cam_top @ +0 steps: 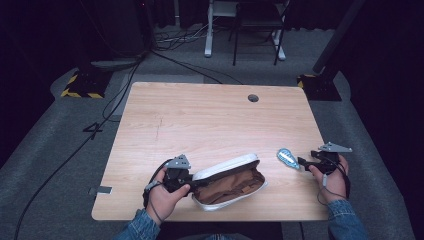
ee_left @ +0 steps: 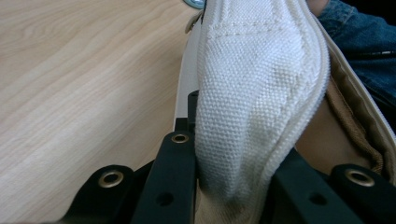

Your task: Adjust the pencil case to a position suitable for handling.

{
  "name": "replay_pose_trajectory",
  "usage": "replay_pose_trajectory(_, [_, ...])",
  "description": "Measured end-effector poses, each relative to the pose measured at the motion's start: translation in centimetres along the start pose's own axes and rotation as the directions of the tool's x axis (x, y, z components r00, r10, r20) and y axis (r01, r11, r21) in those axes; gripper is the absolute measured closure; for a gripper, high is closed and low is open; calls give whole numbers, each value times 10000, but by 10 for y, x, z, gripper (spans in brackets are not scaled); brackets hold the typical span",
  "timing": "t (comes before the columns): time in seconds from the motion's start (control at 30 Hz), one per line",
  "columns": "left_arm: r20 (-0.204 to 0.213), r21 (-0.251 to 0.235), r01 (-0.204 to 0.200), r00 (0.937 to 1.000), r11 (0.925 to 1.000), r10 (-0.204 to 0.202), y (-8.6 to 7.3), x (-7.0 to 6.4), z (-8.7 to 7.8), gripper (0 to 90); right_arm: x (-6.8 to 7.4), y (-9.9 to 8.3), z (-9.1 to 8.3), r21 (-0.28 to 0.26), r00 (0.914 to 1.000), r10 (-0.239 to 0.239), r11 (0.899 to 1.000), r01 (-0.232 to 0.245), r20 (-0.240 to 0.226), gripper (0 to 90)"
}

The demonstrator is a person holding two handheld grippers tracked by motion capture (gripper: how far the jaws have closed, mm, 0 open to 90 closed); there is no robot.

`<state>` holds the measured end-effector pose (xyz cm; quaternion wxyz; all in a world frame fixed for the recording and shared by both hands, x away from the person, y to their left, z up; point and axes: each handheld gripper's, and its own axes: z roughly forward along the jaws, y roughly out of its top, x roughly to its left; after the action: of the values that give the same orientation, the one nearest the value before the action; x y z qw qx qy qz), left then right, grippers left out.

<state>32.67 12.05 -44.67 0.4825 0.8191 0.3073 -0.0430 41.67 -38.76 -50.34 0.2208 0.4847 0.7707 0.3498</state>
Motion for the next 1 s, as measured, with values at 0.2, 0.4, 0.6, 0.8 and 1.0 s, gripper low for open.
replay_pose_trajectory(0.2, [176,246,73,9998,9997,-78,-3,0,11,832,0,0,0,1,10000,-7,10000,7,-8,298])
replay_pose_trajectory(0.4, [349,230,361,9987,9991,-369,-8,6,15,830,0,0,0,-10,10000,-30,10000,30,-16,298])
replay_pose_trajectory(0.6, [341,245,572,9977,9981,-580,-11,11,22,818,0,0,0,-6,10000,-20,10000,20,-15,299])
replay_pose_trajectory(0.8, [159,268,616,9979,9977,-621,-13,15,23,803,0,0,0,-10,10000,-31,10000,31,-17,299])
replay_pose_trajectory(1.0, [73,297,650,9978,9974,-652,-13,18,24,781,1,0,0,-14,10000,-22,10000,22,-21,299])
